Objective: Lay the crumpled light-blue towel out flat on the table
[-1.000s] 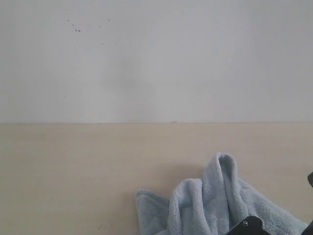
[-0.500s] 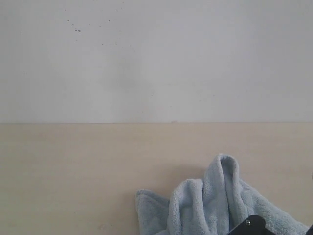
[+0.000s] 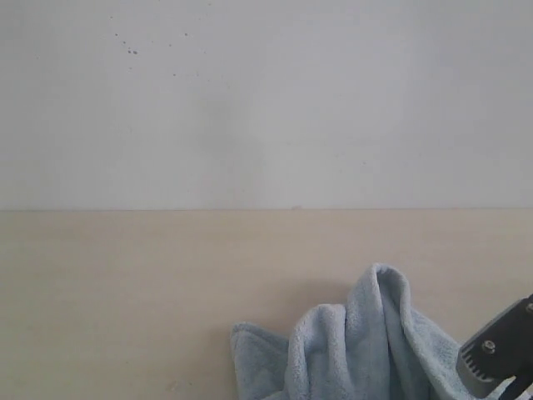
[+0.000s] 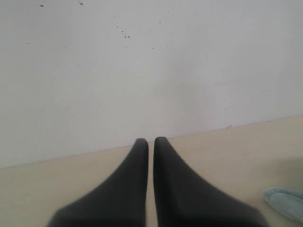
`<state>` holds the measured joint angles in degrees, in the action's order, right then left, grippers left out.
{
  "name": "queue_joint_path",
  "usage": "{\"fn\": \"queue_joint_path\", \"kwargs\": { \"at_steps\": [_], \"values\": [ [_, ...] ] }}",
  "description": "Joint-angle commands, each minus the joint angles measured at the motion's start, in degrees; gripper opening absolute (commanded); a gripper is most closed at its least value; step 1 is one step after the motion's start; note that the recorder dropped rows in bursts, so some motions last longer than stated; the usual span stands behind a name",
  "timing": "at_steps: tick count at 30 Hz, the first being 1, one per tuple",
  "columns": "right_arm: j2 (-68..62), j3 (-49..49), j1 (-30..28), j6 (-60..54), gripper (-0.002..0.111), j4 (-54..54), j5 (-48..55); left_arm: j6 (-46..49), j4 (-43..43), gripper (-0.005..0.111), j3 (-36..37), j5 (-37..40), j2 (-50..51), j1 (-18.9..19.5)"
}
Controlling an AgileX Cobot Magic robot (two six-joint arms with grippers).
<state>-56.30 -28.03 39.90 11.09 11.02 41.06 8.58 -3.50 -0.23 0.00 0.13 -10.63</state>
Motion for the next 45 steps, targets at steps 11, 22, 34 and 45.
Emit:
{"fn": "queue_joint_path", "kwargs": {
  "at_steps": [11,22,34,45],
  "values": [
    [1.89,-0.12,0.01,0.99,0.01,2.0,0.19,-0.23,-0.51,0.004,0.23,0.0,-0.13,0.22],
    [1.89,-0.12,0.01,0.99,0.01,2.0,0.36,-39.88,-8.28,0.004,0.23,-3.13,-0.13,0.12],
    [1.89,-0.12,0.01,0.76,0.01,2.0,-1.82,-38.9,-8.17,0.004,-1.43,4.92,-0.13,-10.5],
    [1.89,-0.12,0.01,0.76,0.01,2.0,-1.82,-27.44,-7.63,0.004,-10.36,3.01,20.09,-22.3]
  ]
}}
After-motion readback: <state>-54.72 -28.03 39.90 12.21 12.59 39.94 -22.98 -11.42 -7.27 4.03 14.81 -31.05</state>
